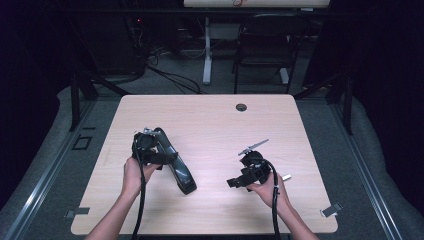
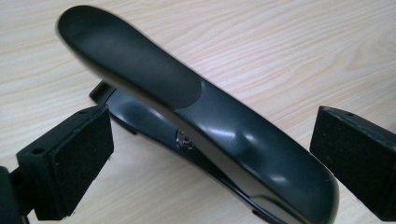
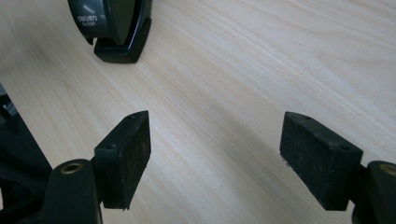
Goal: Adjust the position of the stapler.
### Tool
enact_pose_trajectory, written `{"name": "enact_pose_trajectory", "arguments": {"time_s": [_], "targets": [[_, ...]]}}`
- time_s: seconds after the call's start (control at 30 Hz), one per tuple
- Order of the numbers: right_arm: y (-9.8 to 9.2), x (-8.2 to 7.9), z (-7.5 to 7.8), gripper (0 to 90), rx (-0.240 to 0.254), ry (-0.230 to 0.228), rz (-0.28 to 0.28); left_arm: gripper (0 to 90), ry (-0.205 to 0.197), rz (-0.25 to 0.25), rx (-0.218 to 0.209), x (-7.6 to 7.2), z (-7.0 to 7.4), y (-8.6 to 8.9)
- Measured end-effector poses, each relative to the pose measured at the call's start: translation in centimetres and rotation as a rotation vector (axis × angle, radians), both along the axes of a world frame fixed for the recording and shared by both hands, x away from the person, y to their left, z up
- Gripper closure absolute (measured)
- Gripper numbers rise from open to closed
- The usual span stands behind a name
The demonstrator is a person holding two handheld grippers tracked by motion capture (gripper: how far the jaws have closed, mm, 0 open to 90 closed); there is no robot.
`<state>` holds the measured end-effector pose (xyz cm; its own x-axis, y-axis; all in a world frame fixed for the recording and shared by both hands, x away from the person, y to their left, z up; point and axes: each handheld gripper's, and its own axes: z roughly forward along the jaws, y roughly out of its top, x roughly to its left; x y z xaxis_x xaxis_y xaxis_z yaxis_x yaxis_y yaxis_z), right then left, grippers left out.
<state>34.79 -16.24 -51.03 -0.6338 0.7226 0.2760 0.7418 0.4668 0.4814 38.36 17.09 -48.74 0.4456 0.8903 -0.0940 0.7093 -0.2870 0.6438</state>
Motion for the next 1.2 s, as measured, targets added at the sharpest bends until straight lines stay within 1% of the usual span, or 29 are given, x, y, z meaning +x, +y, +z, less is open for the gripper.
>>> {"name": "enact_pose_trajectory", "arguments": {"time_s": [0.03, 0.07, 0.1, 0.13, 0.17, 0.2, 0.23, 0.27, 0.33, 0.37, 0.4, 0.43, 0.47, 0.5, 0.53, 0.57, 0.63, 0.67, 0.7, 0.73, 0.77, 0.87, 0.9, 0.93, 1.03, 1.07, 1.1, 1.13, 1.2], "targets": [[0.0, 0.1, 0.0, 24.7, 0.007, 0.001, -0.004, 0.0, -0.004, 0.011, 0.006, 0.2, -0.1, -0.2], [-0.1, 0.4, 0.0, 24.9, 0.014, 0.012, -0.005, 0.0, -0.013, 0.036, 0.025, 0.6, -0.2, -0.5], [-0.1, 0.4, 0.0, 24.9, 0.014, 0.012, -0.005, 0.0, -0.013, 0.036, 0.025, 0.6, -0.2, -0.5], [0.0, 0.6, -0.3, 25.0, 0.026, 0.025, -0.006, 0.0, -0.046, 0.092, 0.068, 0.9, -0.2, -0.8], [0.1, 0.7, -0.4, 25.0, 0.029, 0.027, -0.011, 0.0, -0.046, 0.092, 0.068, 0.9, -0.2, -0.8], [0.1, 0.7, -0.4, 25.0, 0.029, 0.027, -0.011, 0.0, -0.048, 0.114, 0.066, 1.2, -0.3, -1.0], [0.2, 0.9, -0.8, 25.0, 0.020, 0.040, -0.010, 0.0, -0.044, 0.122, 0.064, 1.5, -0.5, -1.1], [0.3, 0.9, -0.9, 25.0, 0.025, 0.041, -0.013, 0.0, -0.039, 0.131, 0.057, 1.7, -0.6, -1.2], [0.3, 1.0, -1.0, 25.0, 0.020, 0.042, -0.013, 0.0, -0.027, 0.138, 0.065, 2.2, -1.1, -1.5], [0.4, 1.0, -1.1, 25.0, 0.030, 0.041, -0.017, 0.3, -0.019, 0.139, 0.071, 2.4, -1.4, -1.7], [0.5, 1.0, -1.0, 25.0, 0.018, 0.046, -0.010, 0.5, -0.002, 0.122, 0.083, 2.6, -2.0, -1.8], [0.5, 1.0, -1.0, 25.0, 0.018, 0.046, -0.010, 2.1, -0.002, 0.122, 0.083, 2.6, -2.0, -1.8], [0.5, 1.0, -1.0, 24.9, 0.018, 0.054, -0.003, 2.8, 0.010, 0.117, 0.076, 2.7, -2.6, -1.6], [0.5, 1.0, -1.0, 24.9, 0.018, 0.054, -0.003, 2.9, 0.010, 0.117, 0.076, 2.7, -2.6, -1.6], [0.5, 0.9, -1.1, 24.9, 0.036, 0.057, -0.011, 2.9, 0.022, 0.118, 0.061, 2.7, -2.6, -1.4], [0.5, 0.8, -1.1, 24.9, 0.035, 0.065, -0.010, 3.0, 0.021, 0.114, 0.058, 2.7, -2.6, -1.4], [0.5, 0.9, -1.2, 25.0, 0.028, 0.066, 0.000, 3.1, 0.027, 0.110, 0.055, 2.7, -2.5, -1.3], [0.4, 1.0, -1.2, 25.4, 0.006, 0.072, 0.004, 3.3, 0.026, 0.108, 0.051, 2.8, -2.5, -1.2], [0.4, 1.0, -1.2, 25.4, 0.006, 0.072, 0.004, 3.7, 0.026, 0.108, 0.051, 2.8, -2.5, -1.2], [0.4, 1.0, -1.2, 25.6, -0.007, 0.069, 0.005, 4.3, 0.037, 0.109, 0.046, 2.7, -2.5, -1.1], [0.4, 1.0, -1.1, 25.6, -0.005, 0.064, 0.003, 4.8, 0.045, 0.101, 0.049, 2.7, -2.4, -1.1], [0.2, 1.0, -0.9, 25.6, -0.006, 0.054, -0.003, 6.0, 0.047, 0.100, 0.050, 2.7, -2.4, -1.0], [0.0, 0.9, -0.8, 26.0, 0.016, 0.047, -0.025, 6.3, 0.055, 0.093, 0.048, 2.7, -2.3, -0.9], [-0.2, 1.0, -0.8, 26.2, 0.007, 0.039, -0.020, 6.6, 0.055, 0.093, 0.048, 2.7, -2.3, -0.9], [-0.5, 1.1, -0.6, 26.4, -0.011, 0.042, -0.022, 7.5, 0.066, 0.078, 0.044, 2.7, -2.2, -0.8], [-0.7, 1.2, -0.7, 26.4, -0.011, 0.040, -0.022, 8.4, 0.072, 0.075, 0.037, 2.7, -2.2, -0.7], [-0.6, 1.1, -0.8, 26.4, 0.004, 0.038, -0.046, 9.6, 0.087, 0.069, 0.015, 2.7, -2.3, -0.5], [-0.9, 1.3, -0.7, 26.5, -0.004, 0.043, -0.037, 14.7, 0.106, 0.059, -0.022, 2.7, -2.4, -0.1], [-0.9, 1.3, -0.7, 26.6, -0.007, 0.039, -0.041, 15.1, 0.107, 0.055, -0.023, 2.7, -2.3, -0.1]]}}
